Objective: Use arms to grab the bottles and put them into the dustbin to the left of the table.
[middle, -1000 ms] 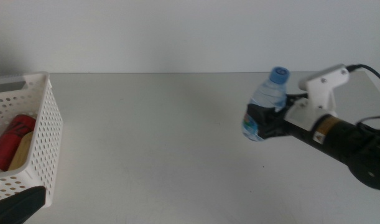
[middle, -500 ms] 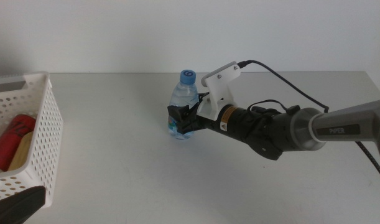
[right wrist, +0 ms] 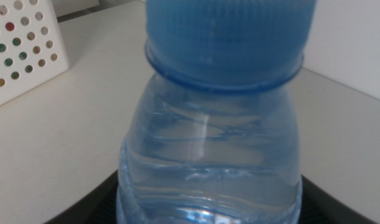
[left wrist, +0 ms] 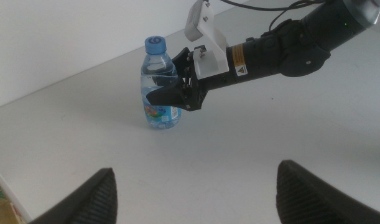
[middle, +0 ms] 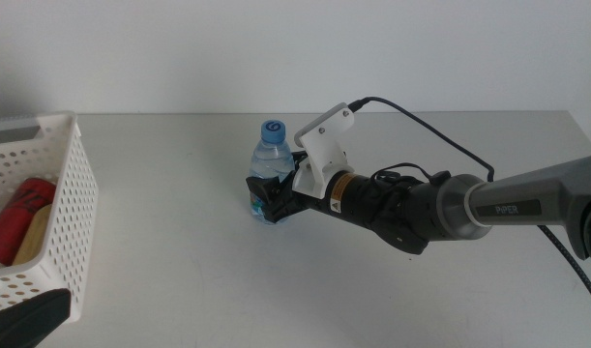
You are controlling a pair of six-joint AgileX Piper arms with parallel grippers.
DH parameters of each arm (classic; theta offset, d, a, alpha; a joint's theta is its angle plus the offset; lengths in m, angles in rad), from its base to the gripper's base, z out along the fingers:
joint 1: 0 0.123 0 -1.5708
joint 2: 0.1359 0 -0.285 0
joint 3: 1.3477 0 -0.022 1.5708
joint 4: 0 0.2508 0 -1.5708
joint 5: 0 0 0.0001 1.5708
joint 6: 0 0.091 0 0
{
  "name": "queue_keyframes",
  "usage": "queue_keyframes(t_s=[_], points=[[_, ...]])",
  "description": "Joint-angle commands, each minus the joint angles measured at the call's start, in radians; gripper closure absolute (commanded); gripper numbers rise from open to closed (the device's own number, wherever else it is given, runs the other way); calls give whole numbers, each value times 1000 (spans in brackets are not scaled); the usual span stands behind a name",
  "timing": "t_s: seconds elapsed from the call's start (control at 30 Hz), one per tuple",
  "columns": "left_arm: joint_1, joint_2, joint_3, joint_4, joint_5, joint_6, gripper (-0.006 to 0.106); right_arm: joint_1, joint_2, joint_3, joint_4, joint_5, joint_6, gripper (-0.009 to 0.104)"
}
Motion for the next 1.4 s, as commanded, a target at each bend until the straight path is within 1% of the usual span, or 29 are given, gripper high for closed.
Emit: queue_keyframes(t_s=[0.0, 0.1, 0.17, 0.2, 0.3, 0.37, 0.47, 0.53, 0.63, 0.8, 0.9, 0.93, 0.97, 1.0, 1.07, 1.13, 1.2, 1.23, 1.3, 1.37], points=[[-3, 17, -26, -9, -76, -8, 17, 5, -68, -34, -37, -105, -8, 34], [-3, 17, -26, -9, -76, -8, 17, 5, -81, -34, -125, -79, 24, 13], [-3, 17, -26, -9, -76, -8, 17, 5, -112, -25, -173, -37, 85, 6], [-3, 17, -26, -9, -76, -8, 17, 3, -136, -14, -200, -15, 112, 5], [-3, 17, -26, -9, -76, -8, 17, -7, -221, 56, -252, 52, 156, 6], [-3, 17, -26, -9, -76, -8, 17, -17, -285, 118, -274, 76, 170, 9], [-3, 17, -26, -9, -76, -8, 17, -32, -426, 233, -279, 82, 215, 14], [-3, 17, -26, -9, -76, -8, 17, -37, -529, 307, -278, 114, 245, 16], [-3, 17, -26, -9, -76, -8, 17, -37, -682, 371, -281, 217, 270, 17], [-3, 17, -26, -9, -76, -8, 17, -37, -928, 409, -282, 495, 322, 17], [-3, 17, -26, -9, -76, -8, 17, -37, -1044, 419, -266, 620, 346, 17], [-3, 17, -26, -9, -76, -8, 17, -37, -1079, 424, -244, 653, 347, 17], [-3, 17, -26, -9, -76, -8, 17, -37, -1124, 426, -195, 701, 329, 17], [-3, 17, -26, -9, -76, -8, 17, -37, -1170, 427, -127, 760, 293, 17], [-3, 17, -26, -9, -76, -8, 17, -37, -1246, 427, 27, 865, 166, 17], [-3, 17, -26, -9, -76, -8, 17, -37, -1319, 427, 190, 966, -44, 17], [-3, 17, -26, -9, -76, -8, 17, -37, -1377, 427, 313, 1038, -199, 18], [-3, 17, -26, -9, -76, -8, 17, -37, -1402, 427, 361, 1061, -256, 18], [-3, 17, -26, -9, -76, -8, 17, -37, -1438, 427, 398, 1087, -299, 19], [-3, 17, -26, -9, -76, -8, 17, -37, -1463, 427, 400, 1100, -300, 20]])
